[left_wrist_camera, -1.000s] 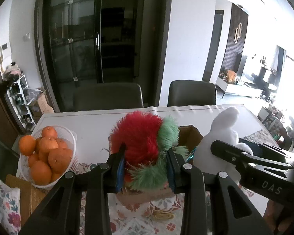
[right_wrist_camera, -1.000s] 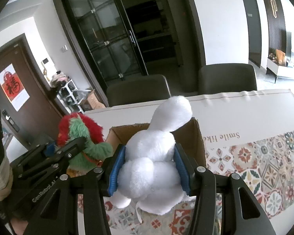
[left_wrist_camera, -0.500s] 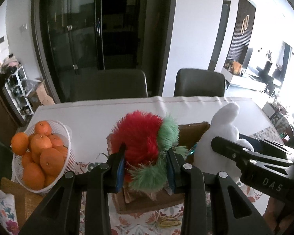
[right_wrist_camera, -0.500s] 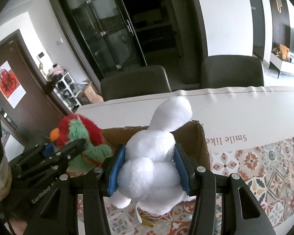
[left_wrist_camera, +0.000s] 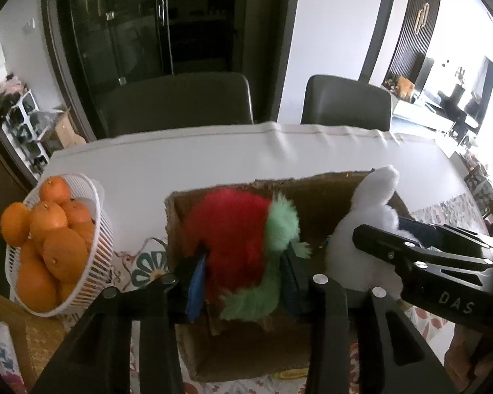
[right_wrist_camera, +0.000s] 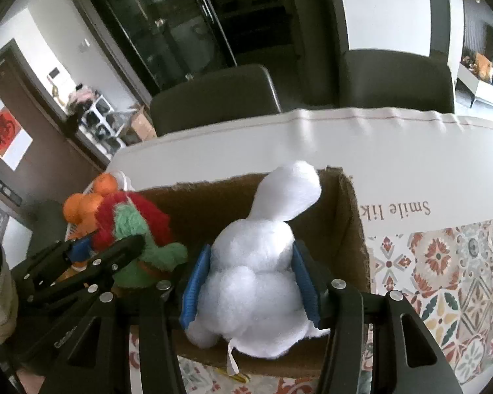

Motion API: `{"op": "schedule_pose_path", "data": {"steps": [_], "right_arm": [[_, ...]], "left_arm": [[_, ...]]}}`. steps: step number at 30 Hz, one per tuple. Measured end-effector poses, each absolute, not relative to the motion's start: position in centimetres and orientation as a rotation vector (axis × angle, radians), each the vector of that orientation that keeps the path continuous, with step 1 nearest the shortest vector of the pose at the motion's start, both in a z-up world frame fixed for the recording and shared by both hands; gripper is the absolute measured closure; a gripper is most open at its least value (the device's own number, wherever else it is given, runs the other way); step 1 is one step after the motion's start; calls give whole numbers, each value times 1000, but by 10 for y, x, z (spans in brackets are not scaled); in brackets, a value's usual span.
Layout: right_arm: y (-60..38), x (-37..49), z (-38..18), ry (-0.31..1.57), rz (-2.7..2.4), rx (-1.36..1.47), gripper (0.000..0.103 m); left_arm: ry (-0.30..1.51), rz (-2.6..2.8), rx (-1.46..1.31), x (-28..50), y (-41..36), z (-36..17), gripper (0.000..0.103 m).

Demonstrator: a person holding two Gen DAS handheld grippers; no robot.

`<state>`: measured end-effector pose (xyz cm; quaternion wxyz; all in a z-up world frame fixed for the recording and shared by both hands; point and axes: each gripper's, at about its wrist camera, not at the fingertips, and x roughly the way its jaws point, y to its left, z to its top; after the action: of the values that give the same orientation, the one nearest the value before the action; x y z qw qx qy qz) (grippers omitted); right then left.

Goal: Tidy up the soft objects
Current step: 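Lower both plushes into the box and open both grippers, then move left gripper to the yellow strap while right gripper approaches the green glove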

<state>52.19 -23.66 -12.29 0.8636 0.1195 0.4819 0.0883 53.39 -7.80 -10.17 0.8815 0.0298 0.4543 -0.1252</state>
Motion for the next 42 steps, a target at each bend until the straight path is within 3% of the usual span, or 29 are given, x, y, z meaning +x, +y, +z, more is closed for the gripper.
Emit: {"op": "schedule_pose_path", "data": {"steps": [3,6,14,29,42], "right_arm": [[-235,524,-128,1031,207,250,46],[-236,523,-126,1032,200,250,36],[-234,504,-100,970,177,222,34],[-244,447,-55,858,79,158,32],[-266,413,-69,923,15,177,32]], "left_arm": [[954,-268,52,534,-78,-107,49],[952,-260,43,533,-75,-106,45],[889,-224,63,514,-71,-80,34],[814,-221,65,459,-70,-46,26],[877,-263,95,431,-90,-64,26]]}}
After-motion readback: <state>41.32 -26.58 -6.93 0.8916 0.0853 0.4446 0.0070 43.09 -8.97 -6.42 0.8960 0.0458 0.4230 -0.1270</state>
